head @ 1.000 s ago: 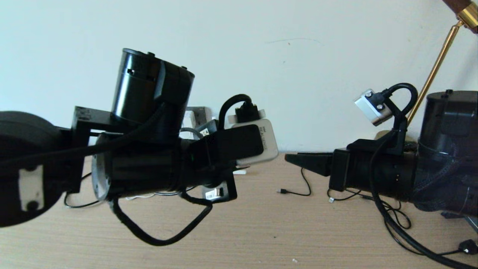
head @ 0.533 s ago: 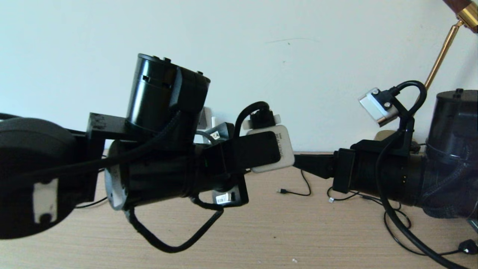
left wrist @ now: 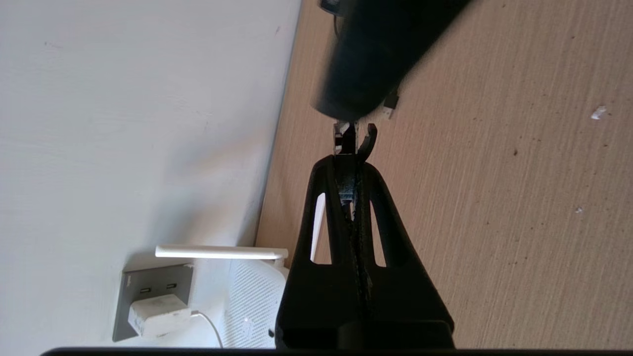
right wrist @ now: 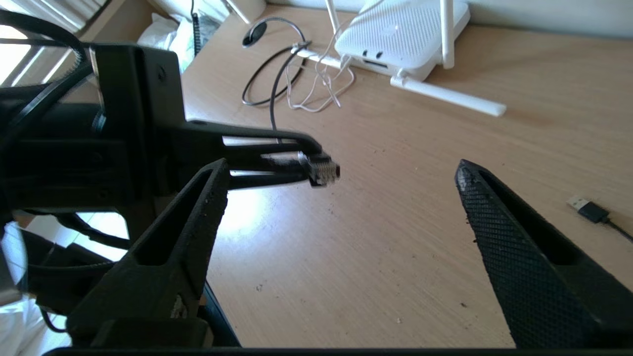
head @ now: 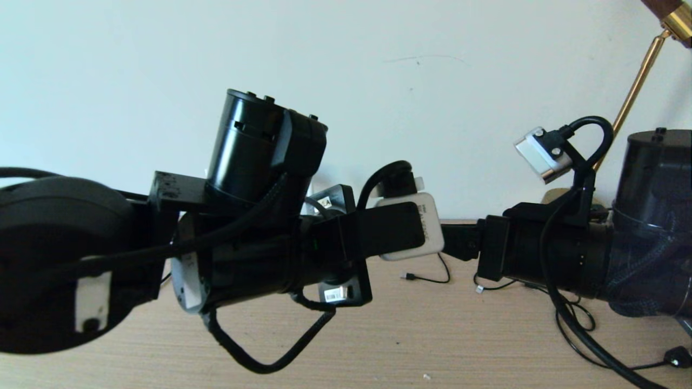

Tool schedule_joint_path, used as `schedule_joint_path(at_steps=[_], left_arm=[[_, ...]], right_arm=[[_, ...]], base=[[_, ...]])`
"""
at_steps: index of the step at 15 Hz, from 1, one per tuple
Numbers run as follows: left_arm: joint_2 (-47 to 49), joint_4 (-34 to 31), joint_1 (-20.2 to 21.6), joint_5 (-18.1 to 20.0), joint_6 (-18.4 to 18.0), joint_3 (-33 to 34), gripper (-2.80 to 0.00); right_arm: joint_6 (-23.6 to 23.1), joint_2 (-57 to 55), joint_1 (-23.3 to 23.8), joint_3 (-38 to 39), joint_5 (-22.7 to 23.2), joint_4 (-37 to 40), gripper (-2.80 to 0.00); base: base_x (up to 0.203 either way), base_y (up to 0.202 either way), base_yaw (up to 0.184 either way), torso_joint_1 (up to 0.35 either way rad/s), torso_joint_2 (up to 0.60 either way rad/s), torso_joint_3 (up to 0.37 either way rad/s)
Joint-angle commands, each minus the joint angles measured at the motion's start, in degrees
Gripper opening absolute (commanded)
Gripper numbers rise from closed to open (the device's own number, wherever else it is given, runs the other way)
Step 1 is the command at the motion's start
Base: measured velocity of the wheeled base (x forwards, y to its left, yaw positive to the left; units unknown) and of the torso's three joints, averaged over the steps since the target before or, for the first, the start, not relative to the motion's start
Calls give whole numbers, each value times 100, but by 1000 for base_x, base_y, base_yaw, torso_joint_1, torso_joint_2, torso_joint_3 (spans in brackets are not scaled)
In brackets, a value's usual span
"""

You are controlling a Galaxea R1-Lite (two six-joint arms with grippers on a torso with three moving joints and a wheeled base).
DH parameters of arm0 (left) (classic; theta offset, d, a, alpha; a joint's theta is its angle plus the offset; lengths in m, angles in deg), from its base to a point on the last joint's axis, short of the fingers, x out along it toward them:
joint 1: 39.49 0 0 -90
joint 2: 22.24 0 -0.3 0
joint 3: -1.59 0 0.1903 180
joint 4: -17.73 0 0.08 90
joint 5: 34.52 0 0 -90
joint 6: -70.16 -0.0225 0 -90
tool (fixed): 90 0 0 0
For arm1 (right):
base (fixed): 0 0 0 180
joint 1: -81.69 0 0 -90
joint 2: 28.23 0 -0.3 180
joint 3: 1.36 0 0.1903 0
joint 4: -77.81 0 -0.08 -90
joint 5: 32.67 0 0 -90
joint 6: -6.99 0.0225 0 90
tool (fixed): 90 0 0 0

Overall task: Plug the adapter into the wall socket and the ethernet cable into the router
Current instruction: Hand it to the other hand

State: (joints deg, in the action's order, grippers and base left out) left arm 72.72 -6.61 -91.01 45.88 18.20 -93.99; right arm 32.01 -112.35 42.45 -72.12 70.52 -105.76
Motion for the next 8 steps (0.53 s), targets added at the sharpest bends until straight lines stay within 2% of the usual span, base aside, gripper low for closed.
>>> schedule_joint_path(at_steps=[1,3,8], left_arm=[[-16,1,1,-16,-21,-12,-280],[-38,1,0,1,-18,-20,-280],[-38,22,-7,28,-33,-79,-280]], right_arm=[[32,-35,-19,19,8,-14,0],[197,-35,-75,-16,26,-23,0],[205,-174,-75,-17,9,-228,0]], base=[[0,0,0,0,0,0],[0,0,0,0,0,0],[0,0,0,0,0,0]])
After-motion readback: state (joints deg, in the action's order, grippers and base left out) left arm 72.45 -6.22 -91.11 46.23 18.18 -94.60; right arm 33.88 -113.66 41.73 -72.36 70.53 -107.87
